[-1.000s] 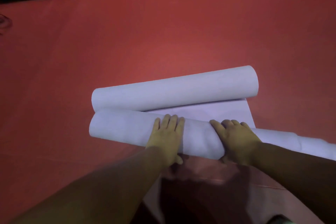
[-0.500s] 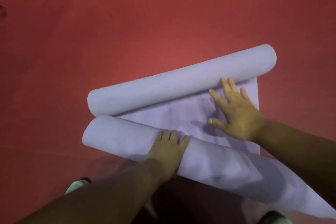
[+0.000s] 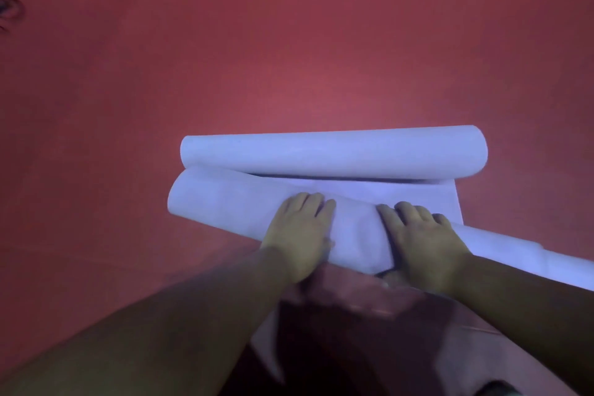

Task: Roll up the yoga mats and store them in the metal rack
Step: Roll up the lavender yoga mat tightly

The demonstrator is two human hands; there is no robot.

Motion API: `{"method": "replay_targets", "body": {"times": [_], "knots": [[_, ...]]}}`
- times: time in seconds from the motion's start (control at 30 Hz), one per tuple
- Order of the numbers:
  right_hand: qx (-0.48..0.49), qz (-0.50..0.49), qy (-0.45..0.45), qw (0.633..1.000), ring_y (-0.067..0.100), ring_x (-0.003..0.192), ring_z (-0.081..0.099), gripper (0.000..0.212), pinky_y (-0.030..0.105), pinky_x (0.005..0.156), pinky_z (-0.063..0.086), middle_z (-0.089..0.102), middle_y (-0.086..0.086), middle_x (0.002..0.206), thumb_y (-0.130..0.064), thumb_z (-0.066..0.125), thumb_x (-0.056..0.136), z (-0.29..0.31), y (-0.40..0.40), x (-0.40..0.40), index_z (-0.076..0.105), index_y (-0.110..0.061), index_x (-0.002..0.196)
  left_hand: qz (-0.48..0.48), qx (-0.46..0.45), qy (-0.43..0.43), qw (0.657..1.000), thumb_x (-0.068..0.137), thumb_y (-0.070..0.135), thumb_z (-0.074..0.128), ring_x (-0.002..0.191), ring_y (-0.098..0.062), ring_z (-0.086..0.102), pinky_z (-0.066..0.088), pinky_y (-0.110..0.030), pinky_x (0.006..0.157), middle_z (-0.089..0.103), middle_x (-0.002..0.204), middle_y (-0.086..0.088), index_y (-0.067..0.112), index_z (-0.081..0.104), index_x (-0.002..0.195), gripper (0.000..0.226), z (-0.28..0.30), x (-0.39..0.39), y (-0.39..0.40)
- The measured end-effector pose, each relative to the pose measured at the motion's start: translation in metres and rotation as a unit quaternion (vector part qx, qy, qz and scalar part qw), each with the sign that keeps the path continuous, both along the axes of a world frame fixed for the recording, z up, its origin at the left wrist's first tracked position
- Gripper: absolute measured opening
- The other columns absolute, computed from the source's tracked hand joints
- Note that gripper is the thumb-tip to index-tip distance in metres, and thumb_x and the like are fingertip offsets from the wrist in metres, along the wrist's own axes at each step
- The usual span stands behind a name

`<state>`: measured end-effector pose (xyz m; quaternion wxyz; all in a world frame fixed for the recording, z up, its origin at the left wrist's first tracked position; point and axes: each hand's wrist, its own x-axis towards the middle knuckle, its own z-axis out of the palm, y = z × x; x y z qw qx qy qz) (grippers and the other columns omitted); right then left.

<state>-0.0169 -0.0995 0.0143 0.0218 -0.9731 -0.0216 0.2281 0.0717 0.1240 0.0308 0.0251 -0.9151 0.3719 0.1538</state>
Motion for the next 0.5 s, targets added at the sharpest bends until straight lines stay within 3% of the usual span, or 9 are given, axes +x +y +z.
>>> {"method": "replay_targets", "body": {"times": [0.07,0.1,0.2,0.3,0.43,0.5], "knots": [[-0.024,-0.008,0.043,0.999,0.029,0.131,0.040,0.138,0.047,0.105,0.037,0.034,0.006,0.143,-0.082,0.067,0.053,-0.001,0.002,0.009,-0.004,-0.023,0.156,-0.030,0.074,-0.007,0.997,0.079,0.062,0.072,0.149,-0.032,0.014,0.013,-0.049,0.122,0.016,0.160,-0.008,0.013,0.007,0.160,0.115,0.003,-0.001,0.001],[-0.023,-0.014,0.046,0.999,0.028,0.129,0.041,0.138,0.047,0.104,0.038,0.036,0.005,0.141,-0.079,0.068,0.054,-0.001,0.002,0.013,-0.006,-0.024,0.156,-0.036,0.099,-0.012,0.994,0.075,0.063,0.075,0.150,-0.033,0.010,0.010,-0.053,0.122,0.012,0.161,-0.009,0.012,0.002,0.159,0.124,0.004,0.000,-0.001],[0.027,-0.033,0.044,0.998,0.026,0.118,0.047,0.126,0.045,0.096,0.042,0.046,-0.001,0.126,-0.073,0.072,0.050,0.003,-0.004,0.021,0.009,-0.031,0.151,-0.024,0.117,-0.017,0.993,0.070,0.062,0.081,0.150,-0.037,0.009,0.007,-0.058,0.121,0.011,0.160,-0.013,0.008,-0.001,0.158,0.132,0.006,-0.001,-0.011],[0.069,-0.043,0.053,0.995,0.023,0.115,0.049,0.118,0.043,0.093,0.044,0.047,-0.005,0.121,-0.069,0.072,0.048,0.010,-0.002,0.008,0.016,-0.034,0.147,-0.036,0.108,-0.034,0.993,0.062,0.061,0.085,0.138,-0.040,0.026,0.018,-0.058,0.117,0.025,0.151,-0.017,0.006,0.010,0.155,0.131,0.007,-0.010,-0.013],[0.121,-0.026,0.084,0.989,0.019,0.132,0.041,0.128,0.038,0.105,0.041,0.034,-0.008,0.146,-0.070,0.067,0.052,0.011,0.017,-0.040,0.001,-0.034,0.156,-0.109,0.074,-0.030,0.991,0.045,0.062,0.086,0.115,-0.040,0.043,0.037,-0.056,0.107,0.047,0.133,-0.022,0.004,0.038,0.145,0.125,-0.008,-0.041,0.013],[0.164,0.000,0.099,0.981,0.015,0.139,0.033,0.130,0.035,0.112,0.035,0.025,-0.012,0.155,-0.076,0.064,0.053,-0.001,0.015,-0.054,-0.001,-0.036,0.158,-0.120,0.034,-0.071,0.990,0.046,0.056,0.081,0.106,-0.037,0.045,0.050,-0.051,0.096,0.059,0.122,-0.019,0.007,0.054,0.136,0.106,-0.016,-0.058,0.028]]}}
